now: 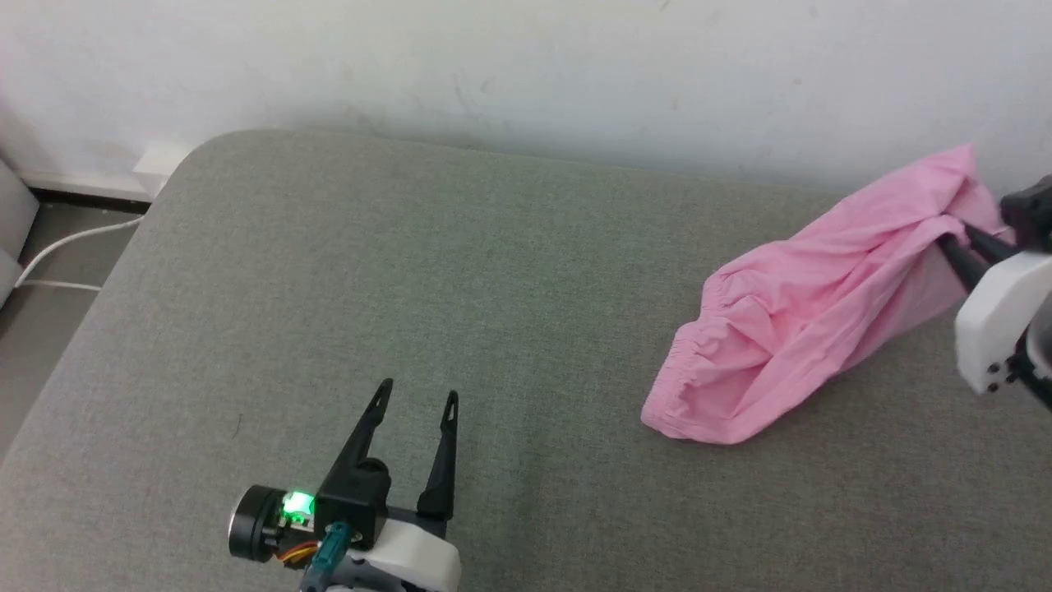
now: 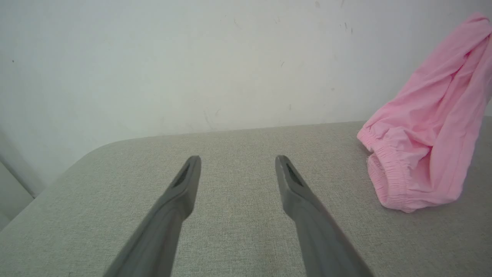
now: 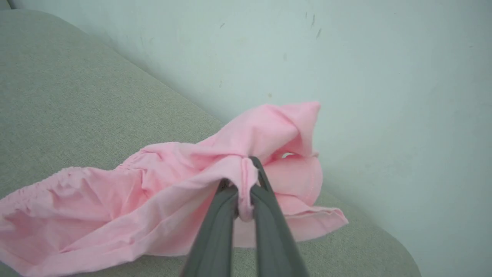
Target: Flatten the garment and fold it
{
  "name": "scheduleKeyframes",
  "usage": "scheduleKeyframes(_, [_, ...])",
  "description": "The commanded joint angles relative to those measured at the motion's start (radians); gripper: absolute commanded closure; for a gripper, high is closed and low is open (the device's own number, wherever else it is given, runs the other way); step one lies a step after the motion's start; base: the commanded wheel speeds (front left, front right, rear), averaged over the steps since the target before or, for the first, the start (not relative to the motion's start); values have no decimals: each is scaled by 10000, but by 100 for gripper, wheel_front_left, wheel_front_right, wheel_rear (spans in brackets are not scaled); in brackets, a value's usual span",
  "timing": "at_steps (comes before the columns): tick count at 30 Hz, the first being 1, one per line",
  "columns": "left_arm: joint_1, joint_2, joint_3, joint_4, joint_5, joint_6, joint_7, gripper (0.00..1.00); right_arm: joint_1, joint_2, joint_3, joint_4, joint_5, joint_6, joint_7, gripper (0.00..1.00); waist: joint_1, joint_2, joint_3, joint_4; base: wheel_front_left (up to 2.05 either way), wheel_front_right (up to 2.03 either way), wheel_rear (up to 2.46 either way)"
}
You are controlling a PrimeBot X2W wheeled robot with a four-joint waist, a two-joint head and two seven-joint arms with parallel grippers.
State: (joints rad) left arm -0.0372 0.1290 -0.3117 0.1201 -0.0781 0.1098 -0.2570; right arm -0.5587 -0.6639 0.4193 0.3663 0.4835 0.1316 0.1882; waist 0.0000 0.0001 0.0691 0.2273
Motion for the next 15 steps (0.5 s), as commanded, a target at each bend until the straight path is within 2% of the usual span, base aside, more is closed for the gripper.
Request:
scheduleKeyframes(1, [190,-36,119,-5,-53,-60,-47,0,262,15,194,-226,-212,-9,-115,100,0,-1,-136,-163,0,0,0])
scheduleKeyframes(9, [440,-129,375,83,-67,-288,-47,0,3056,-102,622,-1395,-777,-9,97,100,0,-1,-117,-771,0,0,0])
scheduleKeyframes(15, [282,-174,473,262,11,-484,-47,0,4566,44,416,-1294,-917,-9,475,100,0,-1,-87,-1187,0,0,0])
